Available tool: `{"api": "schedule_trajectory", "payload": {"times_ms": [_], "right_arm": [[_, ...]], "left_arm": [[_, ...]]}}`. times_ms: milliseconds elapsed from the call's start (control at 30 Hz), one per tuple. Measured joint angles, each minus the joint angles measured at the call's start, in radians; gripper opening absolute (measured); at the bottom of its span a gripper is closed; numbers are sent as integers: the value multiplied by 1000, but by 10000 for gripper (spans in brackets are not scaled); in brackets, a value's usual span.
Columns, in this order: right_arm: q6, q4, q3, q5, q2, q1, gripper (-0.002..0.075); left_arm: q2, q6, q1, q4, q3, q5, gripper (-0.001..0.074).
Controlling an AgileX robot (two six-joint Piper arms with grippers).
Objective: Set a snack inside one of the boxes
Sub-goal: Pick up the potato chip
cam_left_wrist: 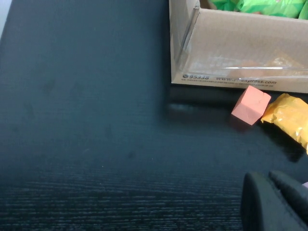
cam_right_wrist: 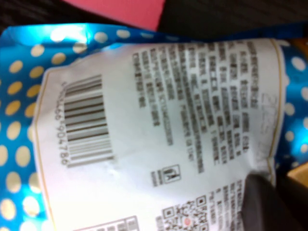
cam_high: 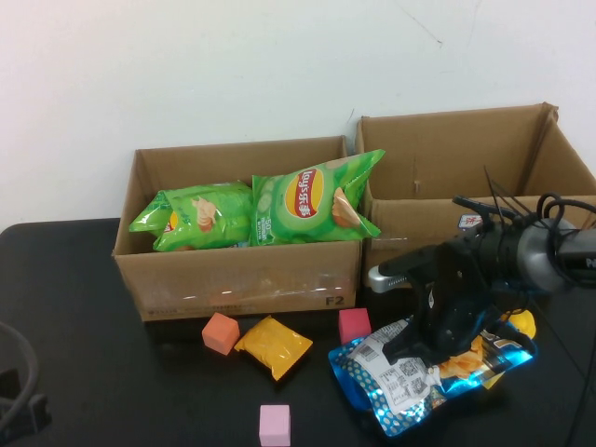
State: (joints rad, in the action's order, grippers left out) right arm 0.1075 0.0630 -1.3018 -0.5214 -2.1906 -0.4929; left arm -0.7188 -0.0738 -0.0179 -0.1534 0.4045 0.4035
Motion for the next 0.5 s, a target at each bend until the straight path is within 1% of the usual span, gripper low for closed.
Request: {"api": "schedule_trajectory", "payload": {"times_ms": [100, 333, 500], "right_arm": [[-4, 2, -20, -49, -4, 0, 15], [-48, 2, -96, -253, -6, 0, 6], [-56, 2, -98, -288, 41, 0, 6]], "left_arm": [[0, 3, 0, 0, 0, 0, -2], [0, 3, 0, 4, 0, 0, -2], [0, 3, 0, 4, 0, 7, -2]]}}
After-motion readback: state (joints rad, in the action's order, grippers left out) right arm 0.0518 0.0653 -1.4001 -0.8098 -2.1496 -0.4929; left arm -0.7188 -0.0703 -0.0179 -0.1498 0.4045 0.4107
